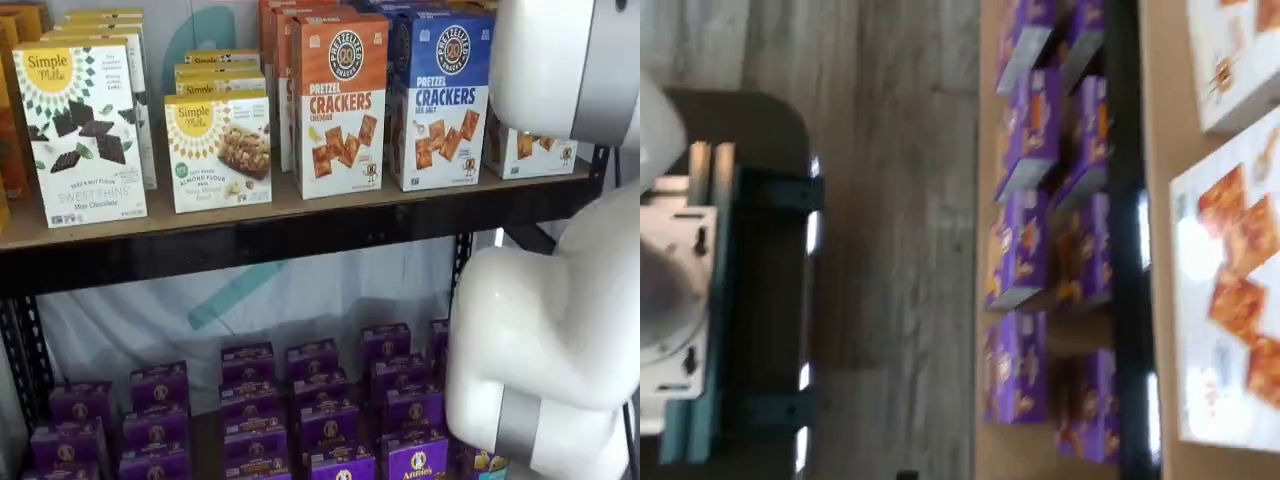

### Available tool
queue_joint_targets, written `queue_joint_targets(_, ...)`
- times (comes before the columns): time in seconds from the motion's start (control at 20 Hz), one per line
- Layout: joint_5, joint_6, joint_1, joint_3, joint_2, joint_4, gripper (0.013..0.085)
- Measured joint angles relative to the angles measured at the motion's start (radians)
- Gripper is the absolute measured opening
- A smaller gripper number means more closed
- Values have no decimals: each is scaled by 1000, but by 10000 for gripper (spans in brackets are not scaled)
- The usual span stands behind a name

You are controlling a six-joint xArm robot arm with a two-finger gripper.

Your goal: Retrieve the yellow and white box located on the top shelf, the sixth one from the left

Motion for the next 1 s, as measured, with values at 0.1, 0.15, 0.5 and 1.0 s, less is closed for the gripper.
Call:
queue_joint_targets(0.1,2,1,-20,-10,5,42,850)
queue_joint_targets(0.15,3,2,-31,-16,8,63,850)
queue_joint_targets(0.5,-13,18,-106,-57,32,223,850)
queue_joint_targets(1.0,-136,53,-147,-50,32,398,850)
